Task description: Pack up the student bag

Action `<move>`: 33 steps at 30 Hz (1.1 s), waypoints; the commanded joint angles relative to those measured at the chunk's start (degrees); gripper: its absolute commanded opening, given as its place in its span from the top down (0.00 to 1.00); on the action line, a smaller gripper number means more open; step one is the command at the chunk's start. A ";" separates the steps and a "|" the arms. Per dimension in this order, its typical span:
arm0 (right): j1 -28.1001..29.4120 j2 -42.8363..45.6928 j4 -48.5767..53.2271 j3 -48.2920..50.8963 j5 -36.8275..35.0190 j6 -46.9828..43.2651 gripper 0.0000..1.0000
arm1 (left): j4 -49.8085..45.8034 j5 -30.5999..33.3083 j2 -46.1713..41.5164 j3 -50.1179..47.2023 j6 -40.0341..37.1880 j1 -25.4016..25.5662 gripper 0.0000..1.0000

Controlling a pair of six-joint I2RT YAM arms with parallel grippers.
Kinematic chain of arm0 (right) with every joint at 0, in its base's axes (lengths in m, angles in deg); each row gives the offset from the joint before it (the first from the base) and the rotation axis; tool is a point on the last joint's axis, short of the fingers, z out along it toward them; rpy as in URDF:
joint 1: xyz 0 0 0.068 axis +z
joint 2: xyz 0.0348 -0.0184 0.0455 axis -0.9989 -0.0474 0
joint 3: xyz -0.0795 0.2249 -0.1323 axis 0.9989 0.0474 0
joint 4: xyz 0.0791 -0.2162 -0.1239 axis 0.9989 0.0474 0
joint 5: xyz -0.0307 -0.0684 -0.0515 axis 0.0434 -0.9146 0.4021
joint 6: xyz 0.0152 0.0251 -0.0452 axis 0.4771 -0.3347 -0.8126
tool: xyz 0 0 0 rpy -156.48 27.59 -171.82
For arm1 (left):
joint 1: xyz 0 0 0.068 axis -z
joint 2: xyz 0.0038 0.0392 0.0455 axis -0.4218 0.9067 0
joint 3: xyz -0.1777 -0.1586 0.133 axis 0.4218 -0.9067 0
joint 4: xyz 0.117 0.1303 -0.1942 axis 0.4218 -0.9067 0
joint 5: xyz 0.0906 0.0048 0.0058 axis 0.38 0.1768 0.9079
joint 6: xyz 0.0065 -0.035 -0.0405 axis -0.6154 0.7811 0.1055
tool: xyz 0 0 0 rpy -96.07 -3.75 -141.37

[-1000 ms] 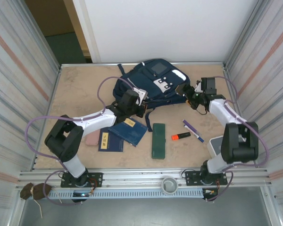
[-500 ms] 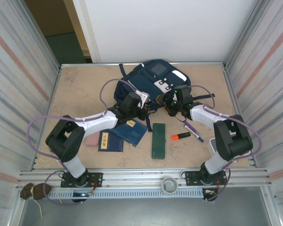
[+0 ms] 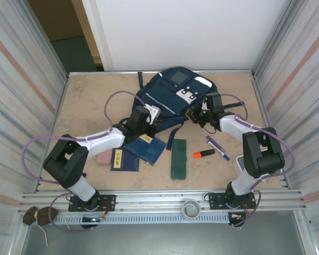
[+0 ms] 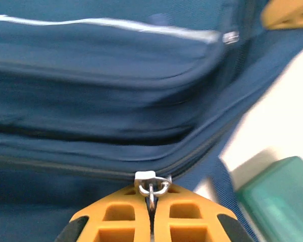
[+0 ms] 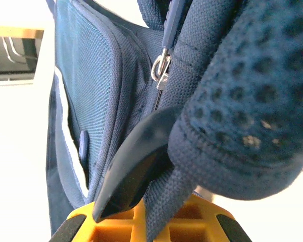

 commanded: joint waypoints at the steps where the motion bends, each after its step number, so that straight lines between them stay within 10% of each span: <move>1: -4.13 1.20 3.93 -3.77 1.91 -7.01 0.96 | -3.24 2.45 -3.92 -1.45 -2.89 -4.70 1.00; 8: -4.22 -4.14 3.94 -11.68 4.76 -5.89 0.87 | -3.40 -10.02 -3.98 3.78 -1.47 -5.31 1.00; 14: -7.72 0.64 12.95 -12.84 3.52 -10.26 0.44 | -3.62 -13.36 -3.00 9.36 3.74 -0.22 1.00; 21: -4.35 12.93 8.99 0.75 2.80 -2.67 0.20 | -3.49 -13.51 -0.20 12.53 5.21 3.89 1.00; 29: 2.80 10.42 4.49 1.16 -3.54 2.29 0.20 | -3.47 -13.51 0.56 12.42 4.05 6.06 1.00; 33: 3.39 6.19 3.88 -0.94 -3.60 1.54 0.50 | -3.14 -13.27 -0.25 10.94 3.42 6.15 1.00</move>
